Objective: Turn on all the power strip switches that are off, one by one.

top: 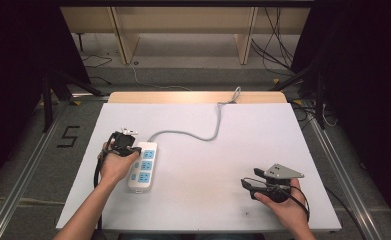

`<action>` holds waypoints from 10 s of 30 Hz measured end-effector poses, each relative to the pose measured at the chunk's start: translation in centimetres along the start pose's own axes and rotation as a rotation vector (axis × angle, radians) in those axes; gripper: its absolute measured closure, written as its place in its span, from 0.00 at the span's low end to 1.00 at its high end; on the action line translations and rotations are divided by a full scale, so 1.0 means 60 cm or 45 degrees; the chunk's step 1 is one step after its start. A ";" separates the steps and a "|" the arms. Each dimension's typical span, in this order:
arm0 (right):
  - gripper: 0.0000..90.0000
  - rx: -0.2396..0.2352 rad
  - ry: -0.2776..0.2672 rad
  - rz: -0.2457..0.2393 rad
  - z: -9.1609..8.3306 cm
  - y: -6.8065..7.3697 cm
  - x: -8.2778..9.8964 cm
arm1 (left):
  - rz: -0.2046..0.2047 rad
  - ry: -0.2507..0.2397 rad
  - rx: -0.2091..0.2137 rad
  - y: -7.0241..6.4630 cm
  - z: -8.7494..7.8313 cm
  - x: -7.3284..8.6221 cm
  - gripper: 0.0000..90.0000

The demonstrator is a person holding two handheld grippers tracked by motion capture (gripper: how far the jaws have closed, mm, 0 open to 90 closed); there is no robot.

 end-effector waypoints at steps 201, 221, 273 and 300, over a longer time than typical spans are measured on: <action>0.39 0.003 0.001 -0.001 -0.003 -0.002 0.000 | 0.078 0.132 0.100 -0.038 -0.088 0.048 1.00; 0.39 0.002 0.001 -0.002 -0.003 -0.002 0.000 | 0.081 0.171 0.111 -0.037 -0.089 0.058 1.00; 0.39 -0.001 0.005 -0.005 -0.003 0.000 0.000 | 0.108 0.222 0.114 -0.040 -0.084 0.059 1.00; 0.39 -0.003 0.007 -0.002 -0.003 -0.001 0.001 | 0.103 0.215 0.078 -0.033 -0.081 0.058 1.00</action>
Point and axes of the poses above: each handheld gripper's, and its own axes: z roughly forward along the jaws, x roughly out of its underside, y roughly to its left, the point moved 5 cm from there along z, roughly forward along the jaws, and after that the axes turned 13 degrees about -y, right-handed, at the moved point
